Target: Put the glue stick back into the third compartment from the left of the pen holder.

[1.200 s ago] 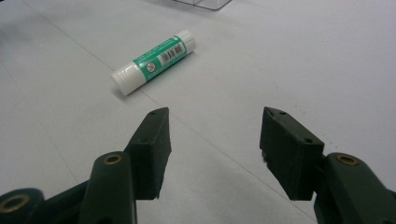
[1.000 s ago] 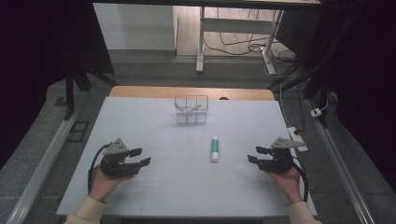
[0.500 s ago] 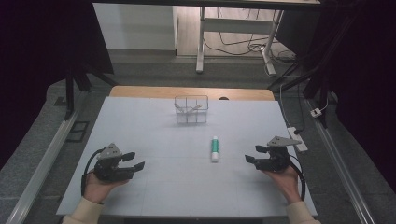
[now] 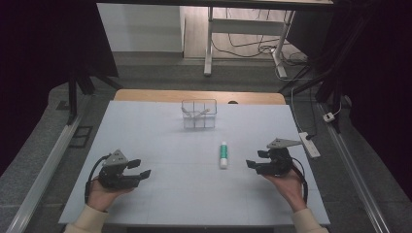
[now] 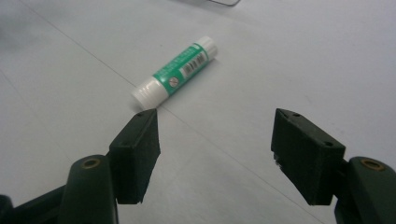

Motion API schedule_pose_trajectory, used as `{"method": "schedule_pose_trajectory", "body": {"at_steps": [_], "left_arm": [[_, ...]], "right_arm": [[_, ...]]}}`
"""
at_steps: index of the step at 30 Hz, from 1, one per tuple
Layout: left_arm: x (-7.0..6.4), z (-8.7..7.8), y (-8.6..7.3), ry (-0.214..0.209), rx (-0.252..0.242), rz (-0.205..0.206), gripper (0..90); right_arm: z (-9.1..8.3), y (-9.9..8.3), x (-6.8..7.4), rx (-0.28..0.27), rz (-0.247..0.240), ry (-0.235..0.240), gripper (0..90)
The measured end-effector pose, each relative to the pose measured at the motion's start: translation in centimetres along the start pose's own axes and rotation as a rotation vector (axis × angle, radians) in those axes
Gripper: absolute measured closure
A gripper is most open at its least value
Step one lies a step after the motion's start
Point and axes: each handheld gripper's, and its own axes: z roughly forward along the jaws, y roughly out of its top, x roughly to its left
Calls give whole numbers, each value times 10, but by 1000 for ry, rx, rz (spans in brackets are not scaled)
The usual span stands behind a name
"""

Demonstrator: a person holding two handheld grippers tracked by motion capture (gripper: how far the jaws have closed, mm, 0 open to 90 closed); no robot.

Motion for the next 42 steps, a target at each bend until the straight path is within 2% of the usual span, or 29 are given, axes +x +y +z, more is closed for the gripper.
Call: {"method": "schedule_pose_trajectory", "body": {"at_steps": [8, 10, 20, 30, 42], "left_arm": [[0, 1, -1, -7, 8, 2, 392], [-1, 2, -1, -7, 11, 4, 391], [-2, 3, -1, -9, 18, 11, 387], [0, 2, -1, -14, 14, 14, 386], [-1, 4, -1, -4, 21, 19, 382]], "right_arm": [[19, 22, 21, 56, -21, 3, 328], [24, 26, 21, 64, -21, -5, 330], [53, 42, 27, 146, 48, -23, 331], [77, 57, 38, 232, 59, -45, 331], [106, 60, 42, 329, 68, -75, 330]]}}
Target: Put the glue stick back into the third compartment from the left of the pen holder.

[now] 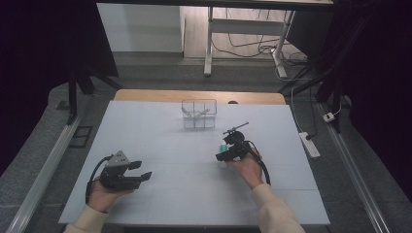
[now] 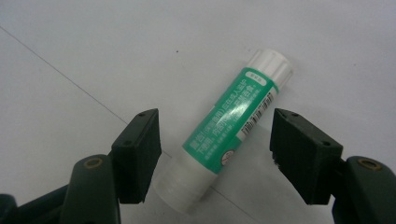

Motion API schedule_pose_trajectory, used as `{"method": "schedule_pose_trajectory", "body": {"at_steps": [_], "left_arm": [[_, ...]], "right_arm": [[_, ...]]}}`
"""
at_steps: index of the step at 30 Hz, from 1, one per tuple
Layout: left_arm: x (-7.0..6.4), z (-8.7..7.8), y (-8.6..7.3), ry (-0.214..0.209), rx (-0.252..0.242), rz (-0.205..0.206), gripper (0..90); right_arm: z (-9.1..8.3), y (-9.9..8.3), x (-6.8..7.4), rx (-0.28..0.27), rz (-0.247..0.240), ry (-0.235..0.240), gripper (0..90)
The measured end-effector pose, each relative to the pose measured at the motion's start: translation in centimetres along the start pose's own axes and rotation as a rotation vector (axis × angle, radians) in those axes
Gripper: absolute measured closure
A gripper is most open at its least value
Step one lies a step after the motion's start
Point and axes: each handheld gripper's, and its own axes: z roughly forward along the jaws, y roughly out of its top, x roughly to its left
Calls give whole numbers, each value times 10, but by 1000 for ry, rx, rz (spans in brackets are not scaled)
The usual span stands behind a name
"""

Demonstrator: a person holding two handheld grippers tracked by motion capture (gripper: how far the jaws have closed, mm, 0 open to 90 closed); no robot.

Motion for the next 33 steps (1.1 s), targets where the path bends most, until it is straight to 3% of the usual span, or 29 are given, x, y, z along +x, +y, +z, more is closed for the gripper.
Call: {"method": "schedule_pose_trajectory", "body": {"at_steps": [7, 15, 17, 20, 25, 33], "left_arm": [[-1, 0, 0, -1, -7, 10, 382], [-1, 1, -1, 9, 1, 9, 382], [-1, 1, -1, 11, 3, 9, 382], [0, 2, -2, 14, 6, 7, 383], [0, 2, -2, 23, 5, 12, 384], [-8, 2, 2, 30, 4, 49, 387]], "right_arm": [[7, -1, 1, 65, 8, -20, 366], [8, 1, -1, 124, 58, 48, 576], [8, 1, 0, 131, 46, 30, 634], [8, 1, 0, 126, 40, 28, 642], [5, -1, 0, 131, -16, 17, 646], [-16, -8, 0, 47, -94, 85, 647]]}}
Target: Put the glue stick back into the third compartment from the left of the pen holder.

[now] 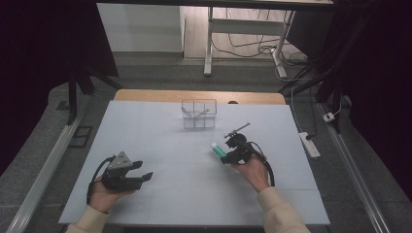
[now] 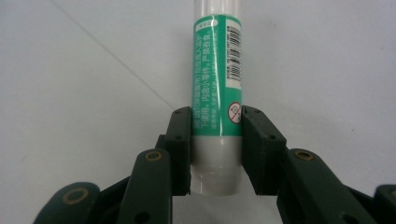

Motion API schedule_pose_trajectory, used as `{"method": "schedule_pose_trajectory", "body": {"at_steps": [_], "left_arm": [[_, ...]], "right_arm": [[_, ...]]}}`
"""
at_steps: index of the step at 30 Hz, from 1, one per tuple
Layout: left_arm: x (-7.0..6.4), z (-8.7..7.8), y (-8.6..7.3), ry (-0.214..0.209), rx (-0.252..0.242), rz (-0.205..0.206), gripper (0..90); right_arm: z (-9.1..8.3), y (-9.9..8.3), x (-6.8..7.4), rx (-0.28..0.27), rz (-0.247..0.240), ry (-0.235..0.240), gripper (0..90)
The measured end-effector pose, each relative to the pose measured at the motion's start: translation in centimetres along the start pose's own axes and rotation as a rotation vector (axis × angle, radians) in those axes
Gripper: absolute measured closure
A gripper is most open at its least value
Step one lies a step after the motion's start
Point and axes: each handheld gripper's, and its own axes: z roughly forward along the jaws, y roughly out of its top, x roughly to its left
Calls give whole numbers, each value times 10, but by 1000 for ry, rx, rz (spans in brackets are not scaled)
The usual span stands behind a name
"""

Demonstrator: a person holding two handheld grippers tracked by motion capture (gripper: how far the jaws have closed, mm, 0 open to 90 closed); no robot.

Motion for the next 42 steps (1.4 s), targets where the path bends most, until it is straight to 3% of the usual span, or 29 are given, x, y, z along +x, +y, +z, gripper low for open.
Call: {"method": "schedule_pose_trajectory", "body": {"at_steps": [6, 12, 18, 28, 33, 42], "left_arm": [[-12, 0, 8, -5, -16, 61, 389], [-26, 5, 18, -15, -25, 116, 387], [-42, 13, 33, -14, -28, 177, 387], [-63, 30, 50, -46, -16, 271, 384], [-70, 39, 56, -47, 1, 324, 384], [-77, 52, 68, -43, 17, 382, 367]], "right_arm": [[-14, -7, 4, -53, -65, 53, 647], [-16, -15, 11, -77, -125, 99, 647], [-12, -19, 21, -68, -182, 145, 647], [-7, -18, 35, -48, -233, 199, 646], [-5, -17, 40, -32, -259, 219, 646], [-4, -15, 45, -8, -275, 254, 646]]}}
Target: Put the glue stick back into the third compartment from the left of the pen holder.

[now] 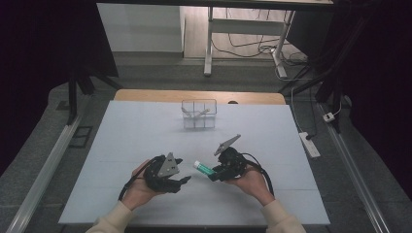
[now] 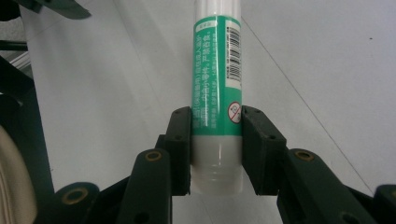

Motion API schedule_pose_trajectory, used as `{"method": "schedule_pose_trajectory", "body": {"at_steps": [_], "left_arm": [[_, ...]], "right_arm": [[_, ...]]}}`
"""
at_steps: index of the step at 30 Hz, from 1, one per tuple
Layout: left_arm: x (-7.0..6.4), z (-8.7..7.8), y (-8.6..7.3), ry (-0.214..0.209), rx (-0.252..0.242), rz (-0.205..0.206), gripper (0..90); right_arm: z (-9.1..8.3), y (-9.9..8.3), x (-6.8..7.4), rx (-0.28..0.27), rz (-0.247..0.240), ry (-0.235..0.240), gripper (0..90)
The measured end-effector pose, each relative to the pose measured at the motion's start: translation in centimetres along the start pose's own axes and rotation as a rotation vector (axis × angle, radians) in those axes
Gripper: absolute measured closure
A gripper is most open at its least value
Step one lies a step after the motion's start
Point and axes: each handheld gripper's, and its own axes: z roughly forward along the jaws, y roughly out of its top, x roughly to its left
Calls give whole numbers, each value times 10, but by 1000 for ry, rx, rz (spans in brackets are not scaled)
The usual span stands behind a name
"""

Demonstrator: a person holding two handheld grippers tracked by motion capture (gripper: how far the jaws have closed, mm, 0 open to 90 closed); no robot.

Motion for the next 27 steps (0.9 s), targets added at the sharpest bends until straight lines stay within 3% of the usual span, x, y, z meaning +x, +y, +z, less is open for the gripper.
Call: {"method": "schedule_pose_trajectory", "body": {"at_steps": [10, 22, 27], "left_arm": [[2, 9, 8, 11, 26, 59, 357], [0, 14, 6, 42, 55, 118, 355], [-3, 22, 8, 44, 83, 174, 369]], "right_arm": [[2, 12, 2, 10, -20, 42, 646], [9, 29, 7, 72, -61, 79, 646], [11, 29, 7, 85, -70, 82, 646]]}}
